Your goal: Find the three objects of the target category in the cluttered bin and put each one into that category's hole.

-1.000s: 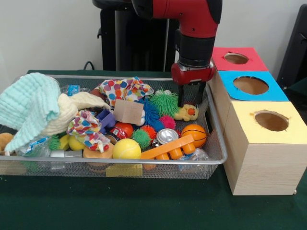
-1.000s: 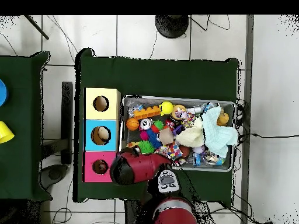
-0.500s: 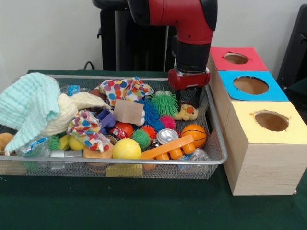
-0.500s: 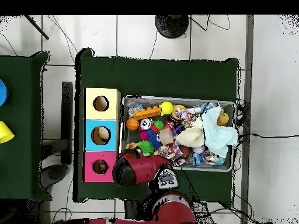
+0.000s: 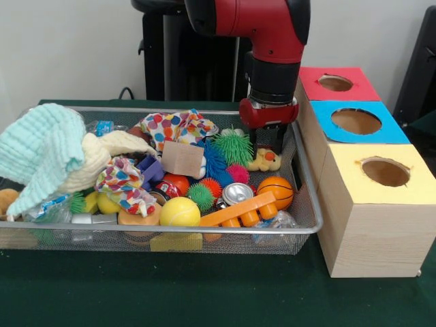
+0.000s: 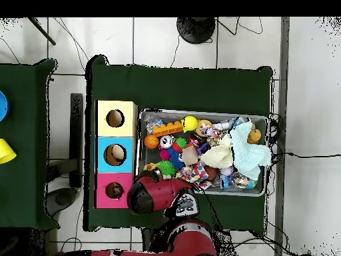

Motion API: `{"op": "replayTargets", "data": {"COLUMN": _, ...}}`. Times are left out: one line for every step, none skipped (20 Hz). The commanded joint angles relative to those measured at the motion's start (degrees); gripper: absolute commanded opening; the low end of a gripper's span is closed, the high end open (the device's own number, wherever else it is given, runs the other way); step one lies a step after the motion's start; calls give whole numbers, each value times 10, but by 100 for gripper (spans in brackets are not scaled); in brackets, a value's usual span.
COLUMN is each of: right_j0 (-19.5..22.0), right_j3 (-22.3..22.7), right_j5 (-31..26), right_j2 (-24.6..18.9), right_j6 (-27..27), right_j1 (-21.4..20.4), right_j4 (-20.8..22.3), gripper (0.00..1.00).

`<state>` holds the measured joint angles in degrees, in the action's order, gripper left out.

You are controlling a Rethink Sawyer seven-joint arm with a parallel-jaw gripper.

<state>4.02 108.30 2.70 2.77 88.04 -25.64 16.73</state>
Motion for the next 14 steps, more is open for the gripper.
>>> {"op": "replayTargets", "data": {"right_j0": 2, "right_j3": -62, "right_j5": 34, "right_j2": -18, "right_j6": 95, "right_j1": 46, "right_j4": -16, "gripper": 0}}
{"op": "replayTargets", "data": {"right_j0": 3, "right_j3": -62, "right_j5": 32, "right_j2": -19, "right_j6": 93, "right_j1": 45, "right_j4": -15, "gripper": 0}}
{"op": "replayTargets", "data": {"right_j0": 4, "right_j3": -62, "right_j5": 29, "right_j2": -20, "right_j6": 92, "right_j1": 44, "right_j4": -14, "gripper": 0}}
{"op": "replayTargets", "data": {"right_j0": 5, "right_j3": -62, "right_j5": 25, "right_j2": -22, "right_j6": 90, "right_j1": 43, "right_j4": -14, "gripper": 0}}
{"op": "replayTargets", "data": {"right_j0": 6, "right_j3": -62, "right_j5": 21, "right_j2": -23, "right_j6": 89, "right_j1": 43, "right_j4": -14, "gripper": 0}}
{"op": "replayTargets", "data": {"right_j0": 7, "right_j3": -62, "right_j5": 19, "right_j2": -25, "right_j6": 88, "right_j1": 42, "right_j4": -13, "gripper": 0}}
{"op": "replayTargets", "data": {"right_j0": 8, "right_j3": -63, "right_j5": 18, "right_j2": -25, "right_j6": 88, "right_j1": 42, "right_j4": -13, "gripper": 0}}
{"op": "replayTargets", "data": {"right_j0": 9, "right_j3": -63, "right_j5": 16, "right_j2": -26, "right_j6": 87, "right_j1": 42, "right_j4": -13, "gripper": 0}}
{"op": "replayTargets", "data": {"right_j0": 9, "right_j3": -63, "right_j5": 18, "right_j2": -26, "right_j6": 88, "right_j1": 42, "right_j4": -13, "gripper": 0}}
{"op": "replayTargets", "data": {"right_j0": 8, "right_j3": -63, "right_j5": 23, "right_j2": -25, "right_j6": 89, "right_j1": 42, "right_j4": -13, "gripper": 0}}
{"op": "replayTargets", "data": {"right_j0": 5, "right_j3": -63, "right_j5": 33, "right_j2": -21, "right_j6": 93, "right_j1": 42, "right_j4": -15, "gripper": 0}}
{"op": "replayTargets", "data": {"right_j0": 2, "right_j3": -62, "right_j5": 39, "right_j2": -17, "right_j6": 96, "right_j1": 42, "right_j4": -16, "gripper": 0}}
{"op": "replayTargets", "data": {"right_j0": 0, "right_j3": -62, "right_j5": 43, "right_j2": -16, "right_j6": 97, "right_j1": 43, "right_j4": -16, "gripper": 0}}
{"op": "replayTargets", "data": {"right_j0": -2, "right_j3": -61, "right_j5": 47, "right_j2": -15, "right_j6": 98, "right_j1": 44, "right_j4": -16, "gripper": 0}}
